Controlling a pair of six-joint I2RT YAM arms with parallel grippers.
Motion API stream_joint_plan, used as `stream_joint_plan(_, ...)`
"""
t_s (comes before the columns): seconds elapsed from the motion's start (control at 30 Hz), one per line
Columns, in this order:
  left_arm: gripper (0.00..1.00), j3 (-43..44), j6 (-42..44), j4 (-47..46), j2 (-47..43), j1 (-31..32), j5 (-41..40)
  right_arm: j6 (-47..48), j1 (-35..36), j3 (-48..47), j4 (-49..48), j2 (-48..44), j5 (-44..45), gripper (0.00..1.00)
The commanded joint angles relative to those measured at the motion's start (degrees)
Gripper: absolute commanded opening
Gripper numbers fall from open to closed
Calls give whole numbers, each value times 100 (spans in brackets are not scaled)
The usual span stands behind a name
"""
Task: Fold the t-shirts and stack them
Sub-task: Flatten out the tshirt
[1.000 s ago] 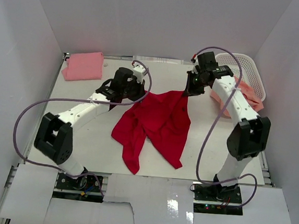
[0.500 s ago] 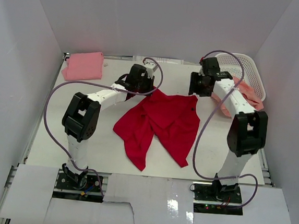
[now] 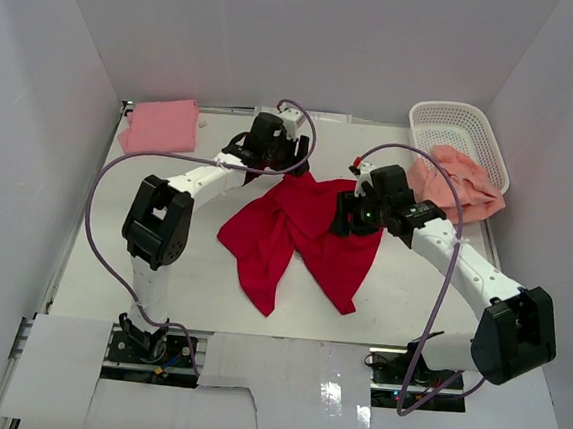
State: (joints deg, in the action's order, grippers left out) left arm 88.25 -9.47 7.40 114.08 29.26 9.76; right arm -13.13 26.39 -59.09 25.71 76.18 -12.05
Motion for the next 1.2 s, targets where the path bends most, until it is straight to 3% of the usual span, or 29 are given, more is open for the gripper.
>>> stream_joint_plan(0.0,74,307,-115,296,0,1,-114,503,217,91,-419,28,1,60)
stream_joint_plan(0.1,88,255,-378,446,-332,-43,-307,811,566,56,-436,239,176,46)
stream_joint_plan(0.27,98,-35,-976,973,-1027,-481,-484,1101,1218,-67,-541,564,958,48)
stream_joint_plan(0.4,98,-255,-1398,1517,-1572,-1218,454,1478,1841,-121,-602,863,1721,50)
stream_joint_plan(0.53,98,-816,-1478,1704,-2186,-1694,939,1585,1984,-59,-884,968,2207,50)
stream_joint_plan(0.73,98,-1652,-1548,1747,-3092,-2099,326,1743,2142,-287,-884,1451,2682,50)
stream_joint_plan(0.9,98,-1969,-1916,1774,-3427,-2433,342,1743,2203,-647,-743,1970,2726,48)
stream_joint_plan(1.17,98,-2514,-2313,1484,-3630,-2451,545,1699,2195,-893,-919,2331,2515,45)
